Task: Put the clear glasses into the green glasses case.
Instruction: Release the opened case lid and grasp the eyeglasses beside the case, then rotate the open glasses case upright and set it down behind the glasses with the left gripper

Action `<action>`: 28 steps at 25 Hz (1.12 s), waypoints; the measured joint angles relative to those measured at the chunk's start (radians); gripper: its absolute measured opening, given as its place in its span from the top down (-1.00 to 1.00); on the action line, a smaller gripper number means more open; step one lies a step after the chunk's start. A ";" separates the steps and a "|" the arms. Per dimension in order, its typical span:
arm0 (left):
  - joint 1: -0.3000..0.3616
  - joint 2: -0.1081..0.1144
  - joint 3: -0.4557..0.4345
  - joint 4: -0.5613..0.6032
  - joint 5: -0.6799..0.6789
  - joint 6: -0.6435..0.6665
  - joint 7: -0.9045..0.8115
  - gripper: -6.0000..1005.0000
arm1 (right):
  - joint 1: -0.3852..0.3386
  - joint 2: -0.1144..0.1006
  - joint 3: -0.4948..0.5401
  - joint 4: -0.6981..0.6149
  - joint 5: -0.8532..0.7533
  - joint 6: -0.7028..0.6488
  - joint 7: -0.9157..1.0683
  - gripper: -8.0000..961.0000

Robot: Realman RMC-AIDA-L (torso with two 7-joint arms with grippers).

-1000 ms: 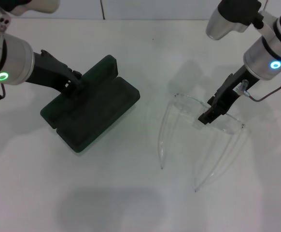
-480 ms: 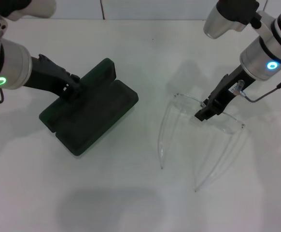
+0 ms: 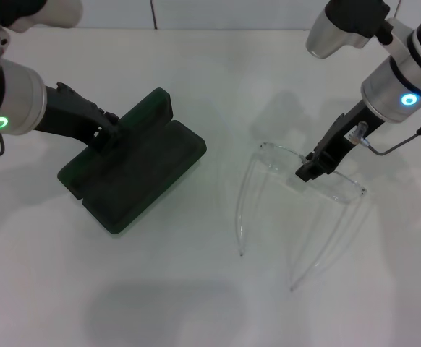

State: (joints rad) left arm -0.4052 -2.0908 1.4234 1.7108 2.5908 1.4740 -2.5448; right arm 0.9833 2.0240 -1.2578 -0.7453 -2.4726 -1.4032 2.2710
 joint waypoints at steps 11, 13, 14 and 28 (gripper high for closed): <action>-0.006 0.000 0.000 -0.002 0.006 0.000 0.000 0.59 | -0.001 -0.001 -0.017 0.000 -0.007 0.001 0.005 0.49; -0.008 0.000 0.000 -0.002 0.006 0.000 0.000 0.59 | -0.001 -0.001 -0.022 0.002 -0.008 0.004 0.005 0.50; -0.008 0.000 0.000 -0.002 0.006 0.000 0.000 0.59 | -0.002 -0.001 -0.024 0.003 -0.008 0.005 0.005 0.50; 0.002 0.000 0.000 -0.003 0.006 0.000 0.000 0.59 | -0.033 -0.001 -0.054 -0.046 0.004 0.033 -0.007 0.79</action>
State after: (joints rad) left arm -0.4036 -2.0907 1.4235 1.7073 2.5970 1.4741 -2.5448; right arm 0.9506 2.0235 -1.3116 -0.7917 -2.4687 -1.3700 2.2640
